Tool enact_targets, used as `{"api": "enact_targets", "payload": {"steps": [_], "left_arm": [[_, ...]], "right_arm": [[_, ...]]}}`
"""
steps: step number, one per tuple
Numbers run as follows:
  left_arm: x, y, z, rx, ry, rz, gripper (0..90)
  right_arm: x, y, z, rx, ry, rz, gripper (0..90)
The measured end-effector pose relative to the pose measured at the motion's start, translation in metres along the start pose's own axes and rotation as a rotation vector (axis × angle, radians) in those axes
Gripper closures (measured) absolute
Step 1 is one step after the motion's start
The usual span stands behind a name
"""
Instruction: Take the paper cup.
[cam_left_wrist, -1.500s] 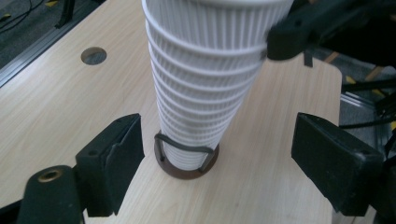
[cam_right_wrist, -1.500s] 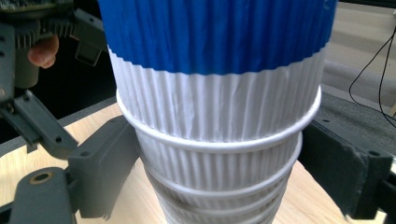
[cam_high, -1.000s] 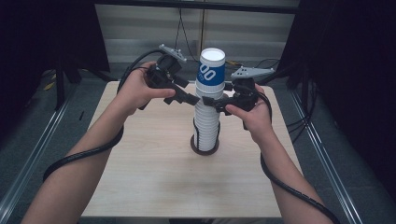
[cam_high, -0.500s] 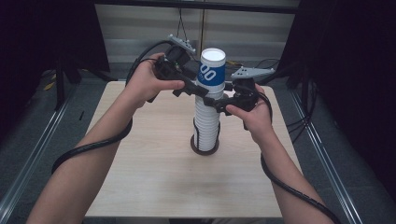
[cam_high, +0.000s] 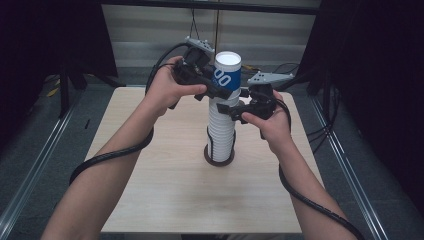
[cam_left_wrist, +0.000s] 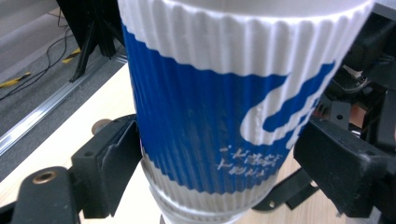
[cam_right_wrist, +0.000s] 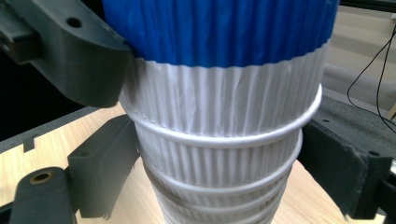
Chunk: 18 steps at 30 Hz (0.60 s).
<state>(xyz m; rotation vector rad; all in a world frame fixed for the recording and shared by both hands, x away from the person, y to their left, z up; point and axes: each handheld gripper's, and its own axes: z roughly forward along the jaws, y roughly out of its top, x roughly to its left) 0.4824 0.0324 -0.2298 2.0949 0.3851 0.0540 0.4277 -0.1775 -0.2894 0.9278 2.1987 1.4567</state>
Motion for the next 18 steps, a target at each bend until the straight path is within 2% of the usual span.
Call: {"api": "enact_targets", "payload": {"steps": [4,13,18], "left_arm": [[-0.0002,-0.0021,0.0043,-0.020,0.010,0.012,14.7],[0.0005,-0.0054,0.0080,-0.066,0.013,0.008,15.2],[0.0012,-0.0074,0.0091,-0.096,0.013,-0.015,16.9]], "right_arm": [[-0.0002,-0.0007,0.0000,-0.003,0.001,0.002,12.7],[0.0000,-0.0008,0.0001,-0.004,0.000,0.001,12.7],[-0.0001,-0.0011,0.0001,-0.006,0.001,0.002,12.7]]}}
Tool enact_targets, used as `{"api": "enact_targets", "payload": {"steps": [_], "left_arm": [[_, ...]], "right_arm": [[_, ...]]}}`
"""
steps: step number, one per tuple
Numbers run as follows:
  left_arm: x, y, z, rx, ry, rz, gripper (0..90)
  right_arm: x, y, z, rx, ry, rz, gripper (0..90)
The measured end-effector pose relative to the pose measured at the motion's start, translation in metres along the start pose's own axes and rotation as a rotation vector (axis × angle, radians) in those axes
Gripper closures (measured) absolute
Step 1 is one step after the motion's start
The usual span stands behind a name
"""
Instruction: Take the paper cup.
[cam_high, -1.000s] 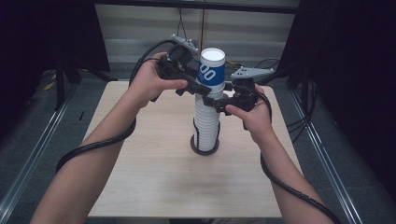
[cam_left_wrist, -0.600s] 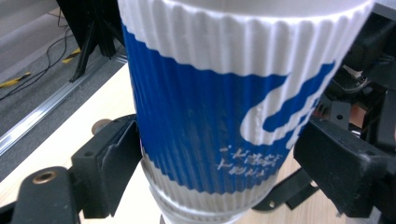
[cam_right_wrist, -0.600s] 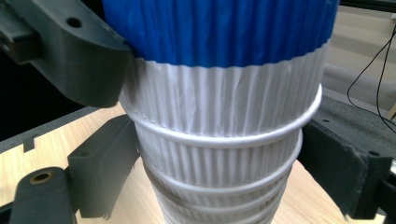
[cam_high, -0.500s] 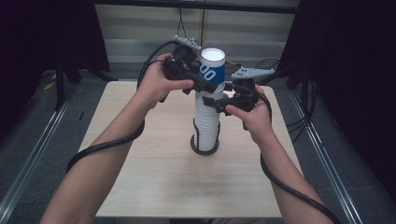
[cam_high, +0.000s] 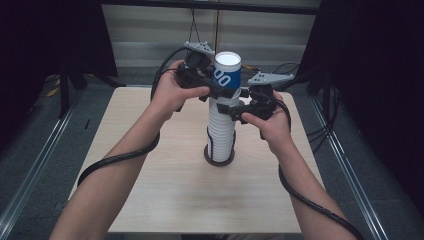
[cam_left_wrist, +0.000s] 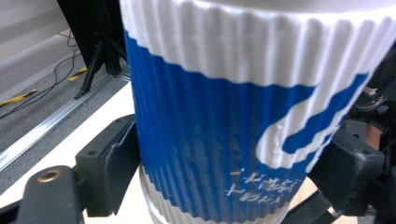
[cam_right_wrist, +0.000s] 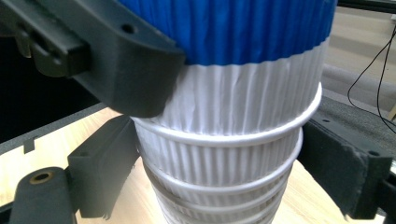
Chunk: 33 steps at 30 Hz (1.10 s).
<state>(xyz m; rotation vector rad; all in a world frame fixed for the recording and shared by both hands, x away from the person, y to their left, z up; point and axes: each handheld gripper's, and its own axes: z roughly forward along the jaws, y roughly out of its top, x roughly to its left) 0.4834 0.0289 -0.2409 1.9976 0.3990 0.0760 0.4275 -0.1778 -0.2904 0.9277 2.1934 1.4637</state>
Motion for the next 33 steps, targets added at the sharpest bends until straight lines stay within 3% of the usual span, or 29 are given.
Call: {"api": "enact_targets", "payload": {"steps": [17,33], "left_arm": [[-0.0022,-0.0008,-0.0005,-0.014,0.007,0.013,18.1],[-0.0036,-0.0001,-0.0021,-0.033,0.010,-0.007,19.0]], "right_arm": [[-0.0002,-0.0006,-0.0007,0.000,0.002,-0.002,12.7],[0.0001,-0.0013,-0.0013,0.003,0.002,-0.014,12.7]]}}
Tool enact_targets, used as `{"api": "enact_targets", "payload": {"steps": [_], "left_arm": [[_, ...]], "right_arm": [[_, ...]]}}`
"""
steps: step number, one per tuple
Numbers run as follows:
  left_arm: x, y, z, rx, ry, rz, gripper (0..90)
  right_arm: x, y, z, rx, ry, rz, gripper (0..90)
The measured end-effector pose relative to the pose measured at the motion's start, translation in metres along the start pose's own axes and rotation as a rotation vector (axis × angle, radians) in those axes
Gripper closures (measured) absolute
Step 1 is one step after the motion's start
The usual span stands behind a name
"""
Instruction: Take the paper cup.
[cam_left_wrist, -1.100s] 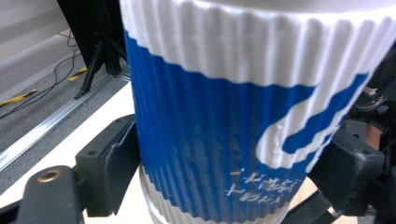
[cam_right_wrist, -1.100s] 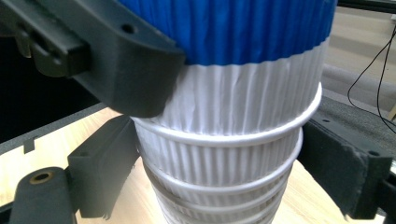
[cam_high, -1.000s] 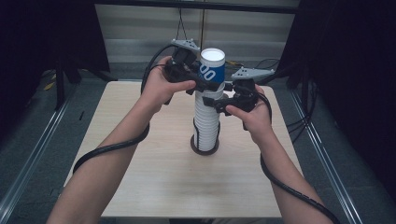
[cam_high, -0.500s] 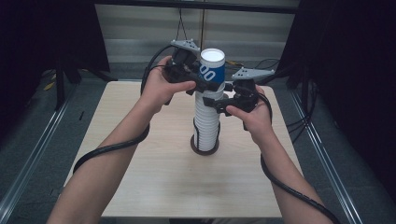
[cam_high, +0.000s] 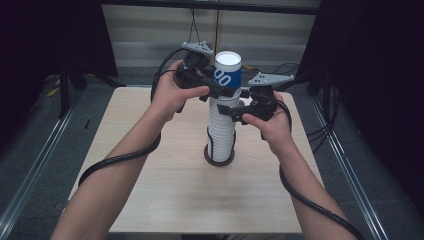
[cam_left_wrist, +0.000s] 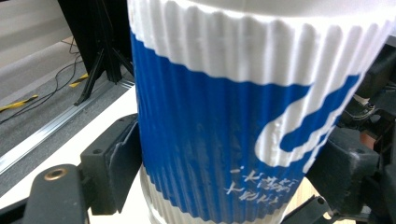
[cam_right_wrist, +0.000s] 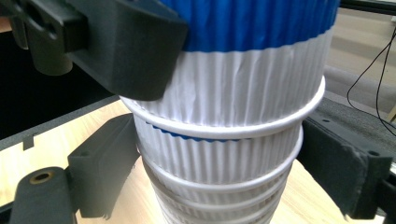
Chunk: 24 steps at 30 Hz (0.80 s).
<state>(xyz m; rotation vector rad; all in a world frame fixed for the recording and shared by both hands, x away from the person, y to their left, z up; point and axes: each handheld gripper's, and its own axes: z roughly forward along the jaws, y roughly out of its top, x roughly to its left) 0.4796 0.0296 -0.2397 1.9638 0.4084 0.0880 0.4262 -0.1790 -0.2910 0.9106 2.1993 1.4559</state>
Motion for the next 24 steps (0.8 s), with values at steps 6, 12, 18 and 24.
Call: {"api": "enact_targets", "payload": {"steps": [6,12,18,24], "left_arm": [[0.001,0.003,-0.006,-0.051,-0.008,-0.014,20.7],[-0.001,0.009,-0.016,-0.093,-0.010,-0.018,21.2],[-0.002,0.012,-0.019,-0.103,-0.005,-0.018,21.4],[-0.002,0.016,-0.024,-0.126,-0.008,-0.016,21.5]], "right_arm": [[0.000,0.000,0.000,0.000,0.000,-0.003,12.7],[0.000,-0.001,0.000,-0.004,-0.002,-0.003,12.7],[0.000,-0.001,0.000,-0.002,-0.005,-0.002,12.7],[0.000,-0.001,0.000,0.001,-0.006,-0.005,12.7]]}}
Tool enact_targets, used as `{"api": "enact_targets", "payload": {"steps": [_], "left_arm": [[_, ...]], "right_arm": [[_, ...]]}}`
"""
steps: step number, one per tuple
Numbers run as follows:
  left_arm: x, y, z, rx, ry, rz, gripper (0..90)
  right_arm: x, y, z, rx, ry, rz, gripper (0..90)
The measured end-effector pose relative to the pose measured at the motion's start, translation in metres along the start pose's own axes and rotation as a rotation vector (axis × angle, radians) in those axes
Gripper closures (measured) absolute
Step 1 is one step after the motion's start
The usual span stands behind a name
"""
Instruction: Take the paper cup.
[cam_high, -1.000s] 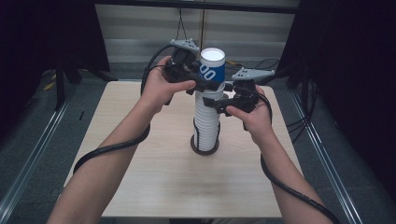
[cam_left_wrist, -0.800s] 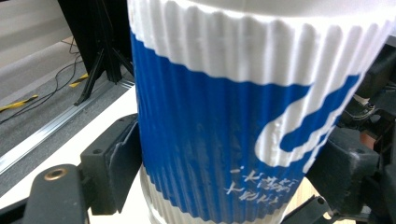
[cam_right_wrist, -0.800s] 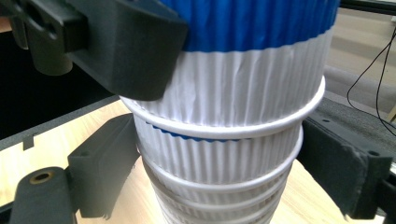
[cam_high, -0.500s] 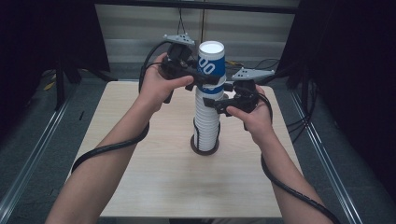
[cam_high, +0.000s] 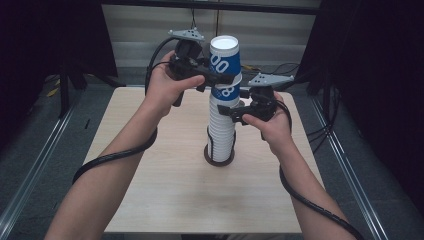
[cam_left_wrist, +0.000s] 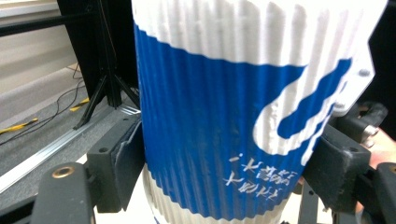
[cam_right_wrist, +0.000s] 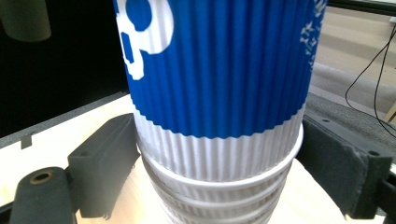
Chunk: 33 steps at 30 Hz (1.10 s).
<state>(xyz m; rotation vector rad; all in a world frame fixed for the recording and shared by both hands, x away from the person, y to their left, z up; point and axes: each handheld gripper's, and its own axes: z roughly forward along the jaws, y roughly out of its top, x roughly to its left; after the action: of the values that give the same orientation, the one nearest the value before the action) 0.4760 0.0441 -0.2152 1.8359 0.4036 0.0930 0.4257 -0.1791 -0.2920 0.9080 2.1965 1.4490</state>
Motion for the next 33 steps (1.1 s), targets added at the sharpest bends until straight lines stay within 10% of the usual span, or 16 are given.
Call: {"api": "enact_targets", "payload": {"steps": [33], "left_arm": [[0.001,0.024,-0.019,-0.015,0.031,0.018,22.0]], "right_arm": [[0.001,-0.002,0.001,0.041,-0.011,-0.029,14.8]]}}
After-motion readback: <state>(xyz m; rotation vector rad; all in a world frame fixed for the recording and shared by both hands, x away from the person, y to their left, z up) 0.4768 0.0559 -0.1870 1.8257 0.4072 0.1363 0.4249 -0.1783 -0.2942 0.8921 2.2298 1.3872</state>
